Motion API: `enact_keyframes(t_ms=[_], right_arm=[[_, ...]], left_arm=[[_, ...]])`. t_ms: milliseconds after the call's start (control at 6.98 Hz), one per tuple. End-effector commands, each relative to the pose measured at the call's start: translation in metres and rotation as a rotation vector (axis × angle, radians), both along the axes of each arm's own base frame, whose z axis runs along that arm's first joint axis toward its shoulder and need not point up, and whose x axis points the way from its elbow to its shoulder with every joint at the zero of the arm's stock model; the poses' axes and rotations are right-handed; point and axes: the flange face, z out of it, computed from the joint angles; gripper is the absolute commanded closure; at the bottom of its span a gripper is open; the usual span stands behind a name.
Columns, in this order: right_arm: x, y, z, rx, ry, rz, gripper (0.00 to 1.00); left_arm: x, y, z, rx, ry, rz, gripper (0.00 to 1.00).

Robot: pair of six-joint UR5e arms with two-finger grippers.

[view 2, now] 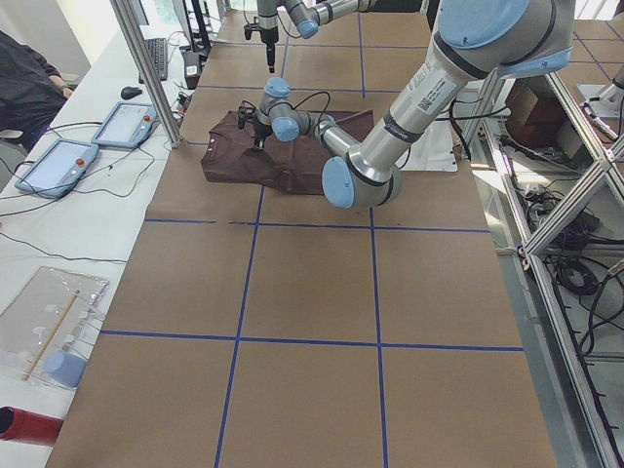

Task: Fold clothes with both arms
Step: 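Grasp the sleeve nearest the left gripper and fold it toward the center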

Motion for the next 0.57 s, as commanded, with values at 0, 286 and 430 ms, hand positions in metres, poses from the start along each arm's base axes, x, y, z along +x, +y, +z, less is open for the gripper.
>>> enact_keyframes(t_ms=[0, 286, 430], right_arm=[[-0.002, 0.002, -0.001, 0.001, -0.001, -0.003, 0.00], [-0.002, 0.006, -0.008, 0.016, -0.015, -0.006, 0.00], [0.005, 0.024, -0.010, -0.012, -0.030, 0.027, 0.00]], left_arm=[[0.003, -0.002, 0.008, 0.023, 0.023, 0.001, 0.00], [-0.002, 0.001, -0.005, 0.018, 0.044, 0.023, 0.00], [-0.015, 0.016, 0.000, -0.019, 0.034, 0.089, 0.00]])
